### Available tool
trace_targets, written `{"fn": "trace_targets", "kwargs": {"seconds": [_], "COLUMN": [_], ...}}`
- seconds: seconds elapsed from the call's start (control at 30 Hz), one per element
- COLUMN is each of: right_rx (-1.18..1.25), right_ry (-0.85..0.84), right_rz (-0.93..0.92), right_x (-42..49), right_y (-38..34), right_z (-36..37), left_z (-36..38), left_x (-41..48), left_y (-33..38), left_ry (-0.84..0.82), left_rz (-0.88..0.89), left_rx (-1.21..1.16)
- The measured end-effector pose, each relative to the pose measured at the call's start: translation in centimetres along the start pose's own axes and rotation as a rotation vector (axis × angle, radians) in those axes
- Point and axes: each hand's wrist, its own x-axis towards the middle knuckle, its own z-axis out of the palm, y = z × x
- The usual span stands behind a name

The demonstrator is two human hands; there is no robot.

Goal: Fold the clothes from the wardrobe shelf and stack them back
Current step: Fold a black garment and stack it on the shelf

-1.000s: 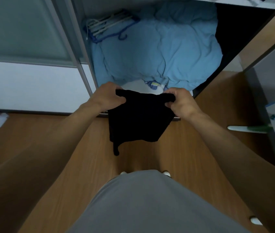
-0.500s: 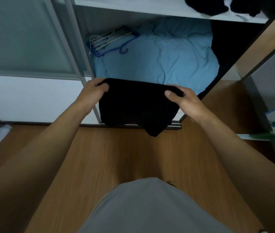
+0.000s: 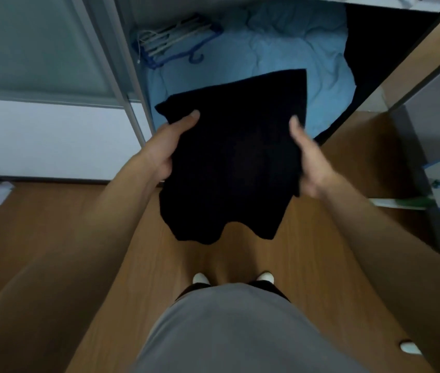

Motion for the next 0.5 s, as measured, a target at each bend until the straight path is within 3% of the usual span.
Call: {"fn": "trace_targets", "kwargs": {"seconds": [0.07,0.2,0.4,0.5], "right_rx": [-0.139,-0.155,0.137,-0.004], "right_ry": [0.022,0.194,0.102,0.206], "right_rz": [0.124,0.138,0.186,0.158], "right_x": [0.0,0.5,0.7,1.4], "right_y": [3.7,6.6,5.4,5.2], "right_z": [0.5,0.7,-0.7,-0.8], "left_z": [-1.5,-5.1,-5.4,-3.8], "left_x": [-0.3,-3.4,-3.1,-2.2], "left_y": [-1.3,-6.3,-4.3,-4.1], "left_ry": [-0.009,-0.028,0.003,0.122], "left_rz": [-0.134,-0.397,-0.244,-0.198], "left_rx": [-0.027,0.063,-0.067,0.02]}}
